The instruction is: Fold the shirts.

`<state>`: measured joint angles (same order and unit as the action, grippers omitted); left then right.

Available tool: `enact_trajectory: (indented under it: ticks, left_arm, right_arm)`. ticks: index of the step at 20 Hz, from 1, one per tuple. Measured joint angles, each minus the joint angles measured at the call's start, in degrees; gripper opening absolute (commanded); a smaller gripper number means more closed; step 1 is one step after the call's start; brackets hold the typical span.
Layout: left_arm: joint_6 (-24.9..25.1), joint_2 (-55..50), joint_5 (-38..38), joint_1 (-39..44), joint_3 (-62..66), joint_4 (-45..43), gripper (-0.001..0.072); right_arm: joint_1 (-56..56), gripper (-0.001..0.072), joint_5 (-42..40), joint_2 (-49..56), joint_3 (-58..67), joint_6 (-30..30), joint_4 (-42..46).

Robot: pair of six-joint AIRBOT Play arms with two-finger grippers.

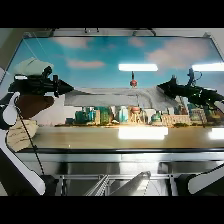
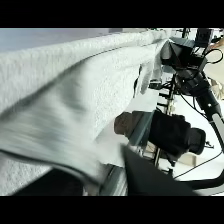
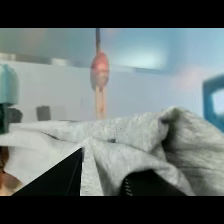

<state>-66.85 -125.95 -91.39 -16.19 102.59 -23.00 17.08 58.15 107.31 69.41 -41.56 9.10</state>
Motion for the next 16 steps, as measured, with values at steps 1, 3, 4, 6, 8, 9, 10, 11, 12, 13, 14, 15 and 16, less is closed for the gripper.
enact_trajectory:
  ticks: [1, 3, 4, 6, 8, 9, 10, 11, 12, 13, 14, 15, 16]
  left_arm:
    - [-0.3, -0.9, -0.9, 0.0, 1.7, 0.0, 0.0294]
    - [-2.1, -2.0, -3.6, -0.5, 4.9, 0.1, 0.0294]
    - [-3.5, -2.3, -5.3, -1.0, 6.6, 0.1, 0.0294]
    - [-6.5, -2.7, -8.2, -2.0, 10.3, 0.1, 0.0294]
    - [-8.7, -2.3, -9.8, -2.6, 12.7, 0.1, 0.0293]
    - [-9.3, -1.7, -10.1, -2.6, 12.8, 0.1, 0.0280]
    - [-9.5, -0.8, -10.0, -2.2, 12.3, 0.2, 0.0103]
    - [-9.7, -0.1, -9.9, -1.8, 11.5, 0.2, 0.0002]
    - [-9.6, 0.3, -9.5, -1.2, 10.8, 0.2, 0.0001]
    - [-9.6, 0.6, -9.2, -0.5, 10.3, 0.2, 0.0001]
    - [-9.6, 0.8, -9.1, 0.2, 10.0, 0.1, 0.0001]
    - [-9.5, 0.9, -8.9, 1.1, 9.8, 0.1, 0.0001]
    - [-9.4, 1.0, -8.8, 2.3, 9.6, 0.1, 0.0001]
  right_arm:
    - [0.2, 0.0260, 0.3, 0.1, 0.9, -0.6, 2.1]
    - [1.0, 0.0435, 1.9, -0.4, 3.0, -3.7, 8.5]
    - [1.6, 0.0532, 3.1, -1.1, 4.3, -5.7, 12.5]
    - [2.9, 0.0652, 4.9, -2.8, 7.0, -10.2, 20.8]
    - [4.0, 0.0652, 5.3, -3.9, 9.6, -14.6, 27.9]
    - [4.4, 0.0652, 5.4, -4.1, 10.6, -16.7, 31.0]
    - [4.6, 0.0652, 5.5, -3.9, 11.3, -18.4, 33.2]
    - [4.7, 0.0652, 5.7, -3.4, 11.8, -19.6, 34.5]
    - [4.6, 0.0651, 6.2, -2.6, 12.1, -20.5, 35.4]
    - [4.5, 0.0652, 6.7, -1.7, 12.3, -21.2, 35.9]
    - [4.1, 0.0651, 7.5, -0.7, 12.5, -21.7, 35.9]
    - [3.7, 0.0651, 8.2, 0.2, 12.8, -21.9, 35.0]
    - [3.2, 0.0650, 8.9, 1.0, 12.9, -21.9, 34.1]
